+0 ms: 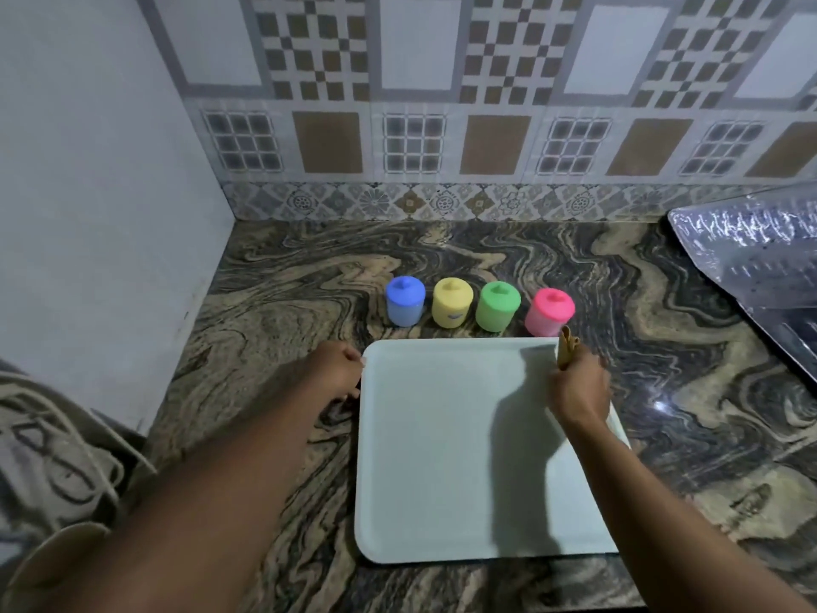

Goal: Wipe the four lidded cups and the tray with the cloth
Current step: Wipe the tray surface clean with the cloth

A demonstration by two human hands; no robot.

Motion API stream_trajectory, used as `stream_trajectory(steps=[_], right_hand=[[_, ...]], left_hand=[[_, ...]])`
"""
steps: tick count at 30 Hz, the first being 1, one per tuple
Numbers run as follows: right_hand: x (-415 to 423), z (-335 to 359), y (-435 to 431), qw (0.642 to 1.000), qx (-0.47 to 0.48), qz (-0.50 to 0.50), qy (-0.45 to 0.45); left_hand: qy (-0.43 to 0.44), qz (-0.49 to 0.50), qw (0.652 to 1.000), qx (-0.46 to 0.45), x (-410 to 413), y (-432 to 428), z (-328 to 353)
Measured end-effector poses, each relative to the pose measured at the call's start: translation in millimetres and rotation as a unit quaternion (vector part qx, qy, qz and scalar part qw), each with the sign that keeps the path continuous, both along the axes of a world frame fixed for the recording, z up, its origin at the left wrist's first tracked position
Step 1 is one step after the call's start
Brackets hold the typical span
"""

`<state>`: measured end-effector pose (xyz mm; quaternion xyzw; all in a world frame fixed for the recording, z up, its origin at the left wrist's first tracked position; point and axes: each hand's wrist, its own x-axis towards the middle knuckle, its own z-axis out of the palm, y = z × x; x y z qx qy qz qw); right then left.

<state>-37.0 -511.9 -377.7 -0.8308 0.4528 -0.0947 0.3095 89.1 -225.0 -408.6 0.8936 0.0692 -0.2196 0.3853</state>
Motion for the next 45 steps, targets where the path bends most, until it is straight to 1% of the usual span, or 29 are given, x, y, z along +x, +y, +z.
stream_trajectory(steps=[3, 5, 6, 10, 13, 16, 19, 21, 24, 26, 32, 35, 36, 38, 39, 40, 41, 42, 44, 45], right_hand=[[21, -16, 21, 0.993, -0.071, 0.058, 0.068], [32, -25, 35, 0.986, -0.115, 0.085, 0.088], [36, -26, 41, 0.984, -0.119, 0.092, 0.093], [44, -31, 70, 0.981, -0.121, 0.129, 0.081], [49, -36, 101, 0.973, -0.128, 0.183, 0.056], [54, -41, 142, 0.948, -0.151, 0.276, 0.044], [51, -47, 175, 0.909, -0.178, 0.378, 0.007], [44, -52, 178, 0.884, -0.185, 0.429, -0.024], [27, -52, 164, 0.854, -0.136, 0.499, -0.060], [8, -50, 155, 0.832, -0.105, 0.540, -0.064], [-73, -46, 145, 0.761, -0.049, 0.645, -0.051], [-96, -28, 143, 0.738, 0.033, 0.674, -0.016], [-98, -18, 141, 0.736, 0.072, 0.673, 0.005], [-91, 0, 129, 0.751, 0.167, 0.639, 0.026], [-83, 7, 120, 0.768, 0.197, 0.609, 0.013], [-70, 12, 110, 0.792, 0.201, 0.576, -0.009], [-54, 16, 99, 0.820, 0.174, 0.544, -0.036], [-36, 19, 89, 0.847, 0.128, 0.513, -0.061], [-1, 17, 74, 0.887, 0.038, 0.453, -0.080], [15, 14, 71, 0.897, 0.005, 0.436, -0.073]], left_hand=[[0.014, 0.004, 1.000, -0.024, 3, 2, -3], [0.027, 0.006, 0.999, -0.037, 7, 4, -6], [0.032, 0.008, 0.999, -0.043, 8, 4, -6], [0.044, 0.007, 0.998, -0.051, 10, 5, -8], [0.053, 0.007, 0.997, -0.051, 12, 5, -8], [0.056, 0.013, 0.997, -0.051, 11, 6, -6], [0.050, 0.022, 0.998, -0.041, 10, 5, -2], [0.043, 0.028, 0.998, -0.034, 10, 4, -1], [0.044, 0.044, 0.997, -0.043, 9, 2, 0], [0.057, 0.051, 0.996, -0.054, 8, 1, 0], [0.059, 0.062, 0.995, -0.054, 8, -1, -1], [0.052, 0.068, 0.995, -0.055, 8, -2, -2], [0.047, 0.070, 0.995, -0.056, 7, -2, -2], [0.032, 0.072, 0.996, -0.053, 5, -3, -4], [0.011, 0.064, 0.997, -0.035, 1, -4, -5], [-0.024, 0.044, 0.999, 0.002, -4, -6, -5], [-0.073, 0.015, 0.996, 0.050, -14, -9, -7], [-0.136, -0.020, 0.986, 0.093, -25, -12, -10], [-0.256, -0.110, 0.946, 0.167, -47, -18, -13], [-0.293, -0.158, 0.923, 0.192, -54, -21, -14]])
